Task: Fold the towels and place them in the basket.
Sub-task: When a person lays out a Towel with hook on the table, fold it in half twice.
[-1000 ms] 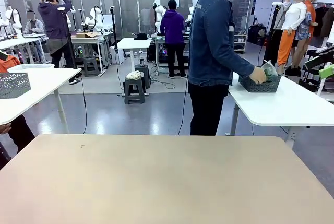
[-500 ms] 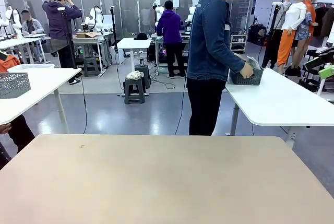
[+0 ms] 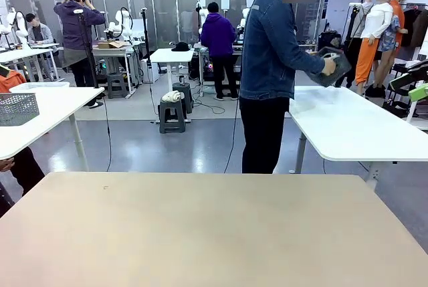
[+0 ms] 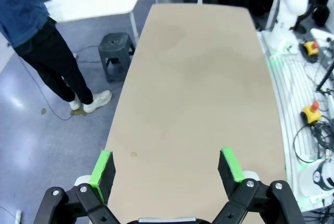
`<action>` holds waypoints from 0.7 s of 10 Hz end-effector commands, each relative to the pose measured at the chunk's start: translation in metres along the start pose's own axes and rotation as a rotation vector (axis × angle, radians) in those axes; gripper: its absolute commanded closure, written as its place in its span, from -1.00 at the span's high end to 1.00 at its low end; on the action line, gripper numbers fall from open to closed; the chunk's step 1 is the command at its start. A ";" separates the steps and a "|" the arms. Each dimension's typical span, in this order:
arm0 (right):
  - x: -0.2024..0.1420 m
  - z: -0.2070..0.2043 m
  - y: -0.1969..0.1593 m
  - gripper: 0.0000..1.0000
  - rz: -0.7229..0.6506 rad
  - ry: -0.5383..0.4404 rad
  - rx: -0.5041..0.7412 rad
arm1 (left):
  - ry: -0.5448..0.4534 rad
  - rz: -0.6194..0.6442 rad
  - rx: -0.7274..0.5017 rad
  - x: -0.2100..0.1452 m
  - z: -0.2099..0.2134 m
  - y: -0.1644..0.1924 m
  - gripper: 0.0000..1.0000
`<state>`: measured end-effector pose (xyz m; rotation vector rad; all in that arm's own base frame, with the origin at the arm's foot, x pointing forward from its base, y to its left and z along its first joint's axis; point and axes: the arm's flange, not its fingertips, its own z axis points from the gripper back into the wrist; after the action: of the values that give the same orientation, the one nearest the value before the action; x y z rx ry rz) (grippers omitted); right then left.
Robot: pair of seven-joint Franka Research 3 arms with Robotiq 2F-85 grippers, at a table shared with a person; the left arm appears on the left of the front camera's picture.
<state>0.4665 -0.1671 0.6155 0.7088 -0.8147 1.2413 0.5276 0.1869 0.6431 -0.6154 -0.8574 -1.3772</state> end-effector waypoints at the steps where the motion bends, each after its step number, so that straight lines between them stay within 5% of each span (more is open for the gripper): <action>1: 0.012 0.008 0.003 1.00 0.027 0.072 0.007 | 0.050 -0.035 -0.011 0.012 0.011 0.003 1.00; 7: 0.048 0.019 0.015 1.00 0.046 0.182 -0.046 | 0.218 -0.033 0.015 0.044 0.030 -0.005 1.00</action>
<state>0.4567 -0.1616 0.6644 0.5563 -0.7391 1.3355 0.5212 0.1882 0.6929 -0.4412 -0.7530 -1.4556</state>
